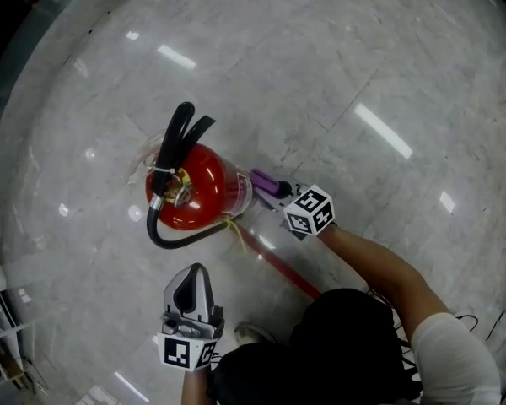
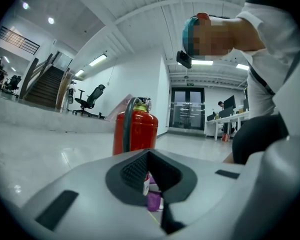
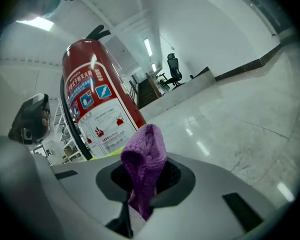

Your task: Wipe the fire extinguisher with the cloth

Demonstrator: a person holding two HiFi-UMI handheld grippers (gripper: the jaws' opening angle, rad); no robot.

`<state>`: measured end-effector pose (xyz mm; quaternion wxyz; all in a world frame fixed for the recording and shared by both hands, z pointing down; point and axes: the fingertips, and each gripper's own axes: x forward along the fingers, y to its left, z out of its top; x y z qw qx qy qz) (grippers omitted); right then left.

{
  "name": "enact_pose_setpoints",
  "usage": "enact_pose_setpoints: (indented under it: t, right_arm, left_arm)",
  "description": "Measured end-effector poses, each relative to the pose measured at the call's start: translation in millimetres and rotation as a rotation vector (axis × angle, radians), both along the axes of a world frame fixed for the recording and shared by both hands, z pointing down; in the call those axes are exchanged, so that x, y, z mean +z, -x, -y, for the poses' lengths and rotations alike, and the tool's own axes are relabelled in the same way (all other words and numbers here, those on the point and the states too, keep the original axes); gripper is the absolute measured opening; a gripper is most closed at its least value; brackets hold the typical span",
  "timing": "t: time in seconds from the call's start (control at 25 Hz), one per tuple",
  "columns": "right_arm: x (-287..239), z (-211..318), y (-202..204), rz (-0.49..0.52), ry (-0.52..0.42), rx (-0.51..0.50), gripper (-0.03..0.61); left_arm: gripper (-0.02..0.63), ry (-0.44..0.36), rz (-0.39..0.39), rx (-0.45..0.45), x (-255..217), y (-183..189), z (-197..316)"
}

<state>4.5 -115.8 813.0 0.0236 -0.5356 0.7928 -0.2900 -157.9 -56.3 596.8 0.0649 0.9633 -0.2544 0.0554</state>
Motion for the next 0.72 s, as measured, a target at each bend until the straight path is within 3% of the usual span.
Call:
enact_pose_setpoints:
  t: [0.2,0.44,0.72]
  right_arm:
    - [-50.3,-1.0,0.6,0.026,-0.07,-0.015,0.06]
    - [-129.1,1.2,0.8,0.112,-0.139,-0.01,0.06]
    - [-183.7,-7.1,5.2,0.086,-0.172,-0.014,0.06]
  left_arm:
    - [0.005,-0.012,-0.028,0.009,-5.2,-2.0,5.0]
    - [0.005,-0.005,-0.007,0.013,-0.7,4.2,3.3]
    - [0.005,-0.008,-0.033,-0.016,-11.4,10.5,12.1]
